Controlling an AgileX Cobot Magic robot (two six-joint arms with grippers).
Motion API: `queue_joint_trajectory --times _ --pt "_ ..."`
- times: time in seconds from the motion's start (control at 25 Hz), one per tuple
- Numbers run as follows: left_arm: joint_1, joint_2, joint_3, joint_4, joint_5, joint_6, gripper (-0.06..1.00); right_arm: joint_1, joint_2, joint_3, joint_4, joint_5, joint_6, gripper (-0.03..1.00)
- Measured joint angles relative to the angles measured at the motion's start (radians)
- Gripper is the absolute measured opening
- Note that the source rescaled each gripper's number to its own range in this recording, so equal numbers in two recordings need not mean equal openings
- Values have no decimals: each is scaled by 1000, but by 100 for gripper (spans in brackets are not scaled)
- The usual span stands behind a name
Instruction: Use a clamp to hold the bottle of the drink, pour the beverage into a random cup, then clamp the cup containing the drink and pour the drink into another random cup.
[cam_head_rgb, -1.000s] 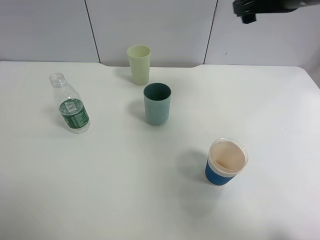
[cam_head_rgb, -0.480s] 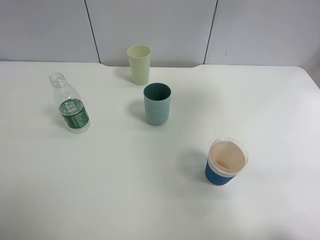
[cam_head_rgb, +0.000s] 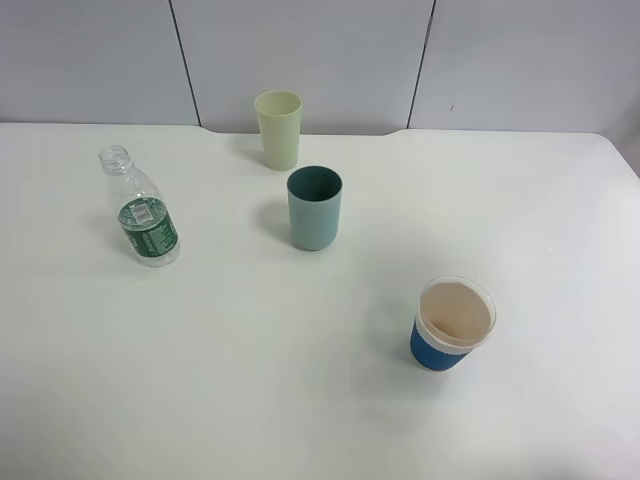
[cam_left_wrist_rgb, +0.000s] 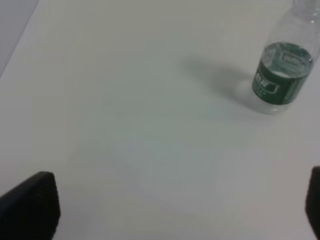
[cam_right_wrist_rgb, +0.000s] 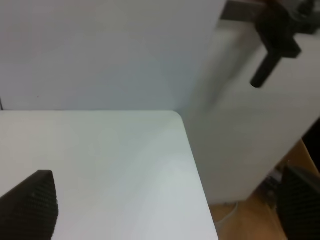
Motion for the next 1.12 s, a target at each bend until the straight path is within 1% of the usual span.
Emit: queue_joint_trajectory --times 0.08,0.2,0.28,0.36,0.6,0.8,0.96,1.12 --pt "0 0 0 0 0 0 100 0 -57 0 0 48 0 63" --pt "0 0 0 0 0 0 100 0 -135 0 5 94 0 63" --pt "0 0 0 0 0 0 100 0 -184 8 19 112 0 63" --pt "0 0 0 0 0 0 100 0 -244 47 36 118 -2 63" --pt "0 0 0 0 0 0 100 0 -426 209 90 126 -3 63" --pt "0 0 0 0 0 0 100 0 -577 318 173 101 -3 63" --pt "0 0 0 0 0 0 100 0 -604 398 261 91 -10 63" --pt "0 0 0 0 0 0 100 0 -604 445 311 60 -68 63"
